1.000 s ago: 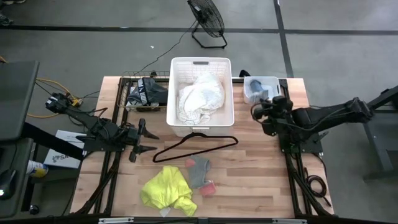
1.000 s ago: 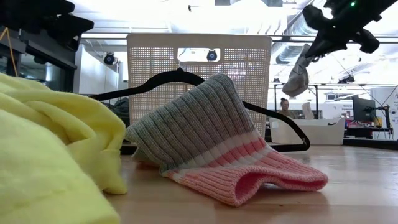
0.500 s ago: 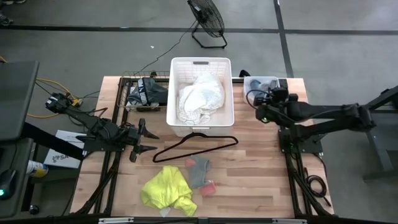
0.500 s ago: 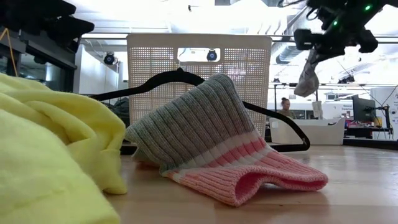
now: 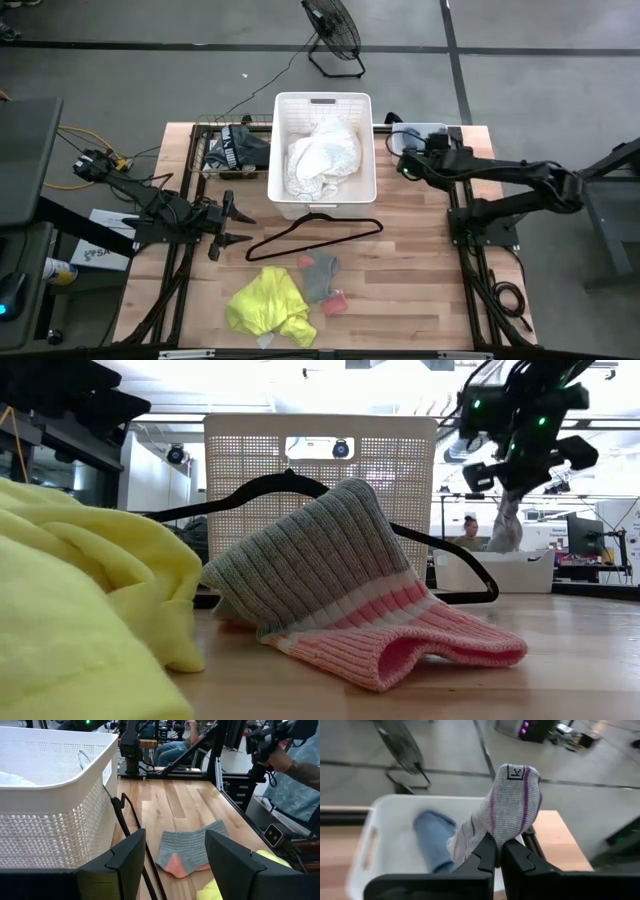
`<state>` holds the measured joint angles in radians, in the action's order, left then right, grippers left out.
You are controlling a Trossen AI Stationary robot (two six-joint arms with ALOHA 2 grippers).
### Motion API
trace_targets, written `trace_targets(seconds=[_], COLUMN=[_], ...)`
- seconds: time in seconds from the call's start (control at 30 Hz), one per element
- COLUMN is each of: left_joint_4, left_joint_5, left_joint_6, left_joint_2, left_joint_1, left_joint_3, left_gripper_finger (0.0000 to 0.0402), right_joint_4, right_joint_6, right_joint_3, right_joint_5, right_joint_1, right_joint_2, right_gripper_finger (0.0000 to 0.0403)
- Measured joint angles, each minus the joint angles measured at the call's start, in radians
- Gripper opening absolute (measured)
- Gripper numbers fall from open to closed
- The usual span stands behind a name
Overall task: Pick & Place Cloths
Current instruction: Put the striped gray sock into the small white bin, then put the gray pink sock into the small white bin
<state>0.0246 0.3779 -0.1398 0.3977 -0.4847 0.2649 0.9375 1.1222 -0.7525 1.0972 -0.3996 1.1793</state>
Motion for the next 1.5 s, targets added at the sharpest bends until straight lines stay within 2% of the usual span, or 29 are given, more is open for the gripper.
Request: trace_targets(seconds=[0.37, 0.63, 0.8, 1.2, 1.33, 1.5], left_joint_4=[-0.006, -0.006, -0.006, -0.006, -0.006, -0.006], left_joint_5=[0.000, 0.000, 0.000, 0.000, 0.000, 0.000], left_joint_6=[0.001, 0.000, 0.000, -0.006, -0.007, -0.007], left_joint_2=[0.000, 0.000, 0.000, 0.000, 0.000, 0.000], left_joint_1=[0.000, 0.000, 0.000, 0.000, 0.000, 0.000], left_joint_3=[0.000, 0.000, 0.000, 0.000, 0.000, 0.000], left_gripper_finger=[0.0200, 0.0200, 0.0200, 0.0200, 0.0200, 0.0200], right_joint_4=[-0.079, -0.128, -0.132, -0.134, -0.144, -0.162], right_joint_6=[-0.058, -0.085, -0.103, -0.110, -0.158, -0.250], right_joint_3=[0.001, 0.001, 0.001, 0.001, 0.001, 0.001], right_joint_5=[-0.066, -0.139, -0.163, -0.216, -0.218, -0.279], right_joint_1=[-0.114, -0.179, -0.193, -0.181, -0.139, -0.077], right_joint_2=[0.196, 0.246, 0.247, 0.221, 0.149, 0.024], right_gripper_finger=[0.0005, 0.0012, 0.0054, 0.0194, 0.0218, 0.0221])
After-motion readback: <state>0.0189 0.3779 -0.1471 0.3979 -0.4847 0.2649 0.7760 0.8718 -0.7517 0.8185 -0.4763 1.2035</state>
